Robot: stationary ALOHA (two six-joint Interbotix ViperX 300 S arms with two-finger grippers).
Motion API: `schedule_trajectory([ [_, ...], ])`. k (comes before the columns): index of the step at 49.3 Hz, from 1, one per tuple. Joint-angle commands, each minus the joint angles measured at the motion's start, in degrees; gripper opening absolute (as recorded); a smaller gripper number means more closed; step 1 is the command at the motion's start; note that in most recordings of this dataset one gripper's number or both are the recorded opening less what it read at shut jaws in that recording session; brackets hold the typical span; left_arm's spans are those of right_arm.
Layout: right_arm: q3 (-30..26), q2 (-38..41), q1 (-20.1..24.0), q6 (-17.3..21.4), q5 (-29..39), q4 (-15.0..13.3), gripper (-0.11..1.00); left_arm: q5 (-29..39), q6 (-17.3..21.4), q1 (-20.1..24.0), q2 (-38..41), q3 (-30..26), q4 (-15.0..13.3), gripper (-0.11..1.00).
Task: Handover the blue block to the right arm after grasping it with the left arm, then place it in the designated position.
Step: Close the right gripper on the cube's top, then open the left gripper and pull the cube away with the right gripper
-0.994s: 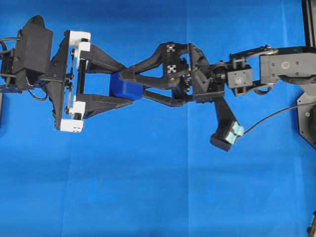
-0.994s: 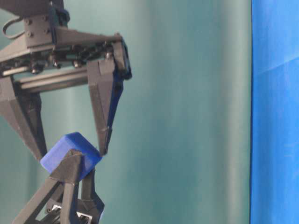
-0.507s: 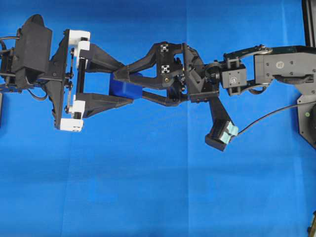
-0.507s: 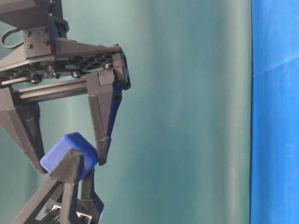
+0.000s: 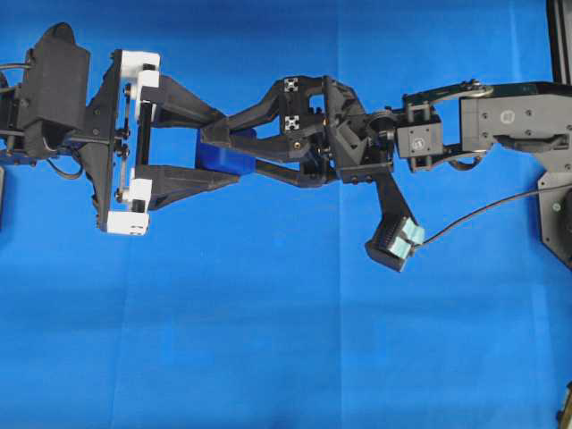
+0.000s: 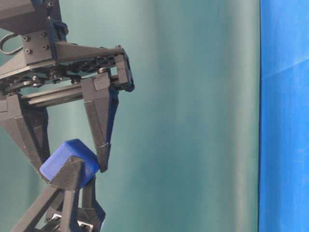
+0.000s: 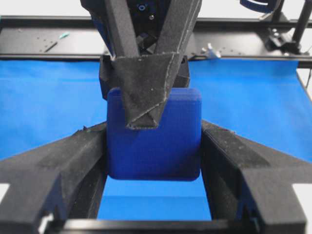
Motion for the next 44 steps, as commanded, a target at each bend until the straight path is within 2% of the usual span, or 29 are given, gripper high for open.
schedule_trajectory([
  [1,-1.8,-0.8,-0.1,0.2,-0.1,0.3,0.54,-0.2,-0.1,0.0,-1.8,-0.6,-0.2,0.49],
  [24,-1.8,-0.8,-0.1,0.2,-0.1,0.4,0.54,-0.4,-0.3,-0.2,-1.4,-1.0,-0.2,0.49],
  [26,-1.7,-0.8,-0.2,0.2,0.1,0.4,0.54,-0.5,-0.3,-0.4,-1.4,-1.0,-0.2,0.54],
  [30,-1.7,-0.8,-0.1,0.3,0.4,0.4,0.54,-1.0,-0.3,-0.5,-1.4,-1.0,-0.2,0.77],
  [34,-1.7,-0.9,-0.2,0.3,0.6,0.4,0.54,-1.2,-0.3,-0.5,-1.5,-1.0,-0.2,0.91],
  [44,-1.6,-1.0,-0.1,0.3,0.6,0.4,0.54,-1.3,-0.2,-0.5,-1.6,-0.9,-0.2,0.93],
])
